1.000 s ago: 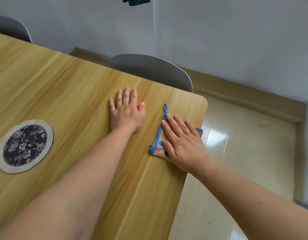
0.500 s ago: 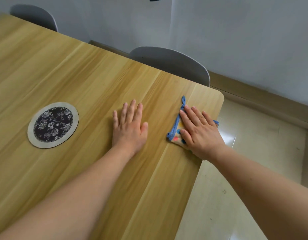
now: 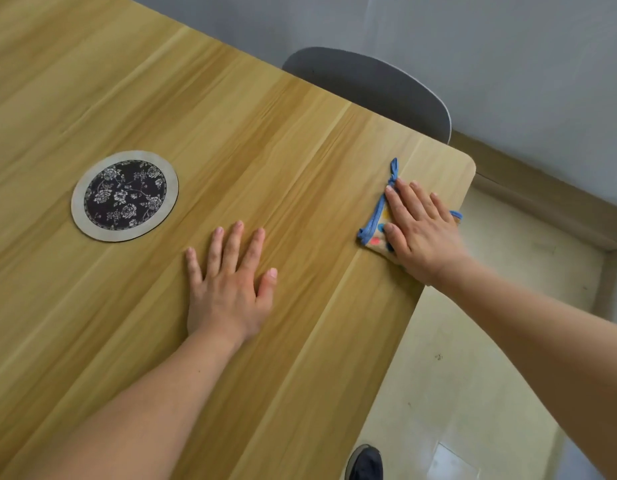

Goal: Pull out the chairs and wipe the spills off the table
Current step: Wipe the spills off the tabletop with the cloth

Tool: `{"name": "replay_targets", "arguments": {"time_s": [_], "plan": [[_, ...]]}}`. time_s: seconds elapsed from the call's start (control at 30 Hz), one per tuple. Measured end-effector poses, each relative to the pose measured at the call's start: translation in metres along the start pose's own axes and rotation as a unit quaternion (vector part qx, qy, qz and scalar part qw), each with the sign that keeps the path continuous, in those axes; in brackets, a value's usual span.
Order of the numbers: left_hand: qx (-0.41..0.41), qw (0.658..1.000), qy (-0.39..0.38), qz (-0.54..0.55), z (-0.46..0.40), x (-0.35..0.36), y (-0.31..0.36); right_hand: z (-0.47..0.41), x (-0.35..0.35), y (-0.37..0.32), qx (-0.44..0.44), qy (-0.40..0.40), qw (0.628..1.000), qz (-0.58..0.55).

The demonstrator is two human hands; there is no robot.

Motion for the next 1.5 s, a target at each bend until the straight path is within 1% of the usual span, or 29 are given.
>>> {"name": "replay_targets", "arguments": {"time_s": [0.13, 0.33, 0.5, 0.7, 0.83, 0.93, 1.03, 1.1, 1.17, 1.3, 1.37, 1.5], "plan": [[0.004, 1.0, 0.011, 0.015, -0.001, 0.0, 0.005, 0.009, 0.004, -0.008, 0.017, 0.0, 1.0, -0.006], [0.004, 1.0, 0.019, 0.013, -0.002, 0.0, 0.002, 0.037, 0.02, -0.045, 0.003, -0.005, 1.0, -0.02], [0.007, 0.999, 0.027, 0.021, -0.003, 0.001, 0.004, 0.071, 0.037, -0.082, -0.004, -0.006, 0.999, -0.034], [0.009, 0.999, 0.036, 0.036, -0.002, -0.004, 0.003, 0.135, 0.062, -0.143, -0.026, 0.001, 0.999, -0.046], [0.014, 0.998, 0.034, 0.043, -0.001, -0.003, 0.004, 0.15, 0.068, -0.151, -0.019, 0.006, 0.999, -0.049], [0.022, 0.997, 0.027, 0.071, 0.0, -0.003, 0.003, 0.148, 0.067, -0.15, -0.019, 0.001, 0.999, -0.039], [0.037, 0.988, 0.038, 0.144, 0.013, -0.011, -0.005, 0.149, 0.068, -0.149, -0.014, -0.003, 1.0, -0.024], [0.016, 0.986, 0.064, 0.155, 0.035, -0.015, -0.025, 0.146, 0.066, -0.147, -0.012, -0.004, 1.0, -0.024], [-0.027, 0.989, 0.063, 0.135, 0.068, -0.008, -0.055, 0.144, 0.066, -0.147, -0.011, -0.007, 1.0, -0.023], [-0.102, 0.989, -0.028, 0.102, 0.143, 0.034, -0.108, 0.148, 0.066, -0.151, -0.012, -0.014, 1.0, -0.025], [-0.11, 0.991, -0.041, 0.067, 0.17, 0.049, -0.118, 0.149, 0.066, -0.153, -0.013, -0.015, 0.999, -0.026], [-0.104, 0.994, -0.013, 0.034, 0.178, 0.052, -0.121, 0.147, 0.064, -0.156, -0.019, -0.007, 0.999, -0.029]]}}
Point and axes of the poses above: each hand's wrist, its own z-axis away from the middle knuckle, its own x-axis out of the palm, y = z × x, the point moved 9 cm from there along -z, towards the middle knuckle, and after that the axes turned 12 degrees about -z, right-handed, at the moved point
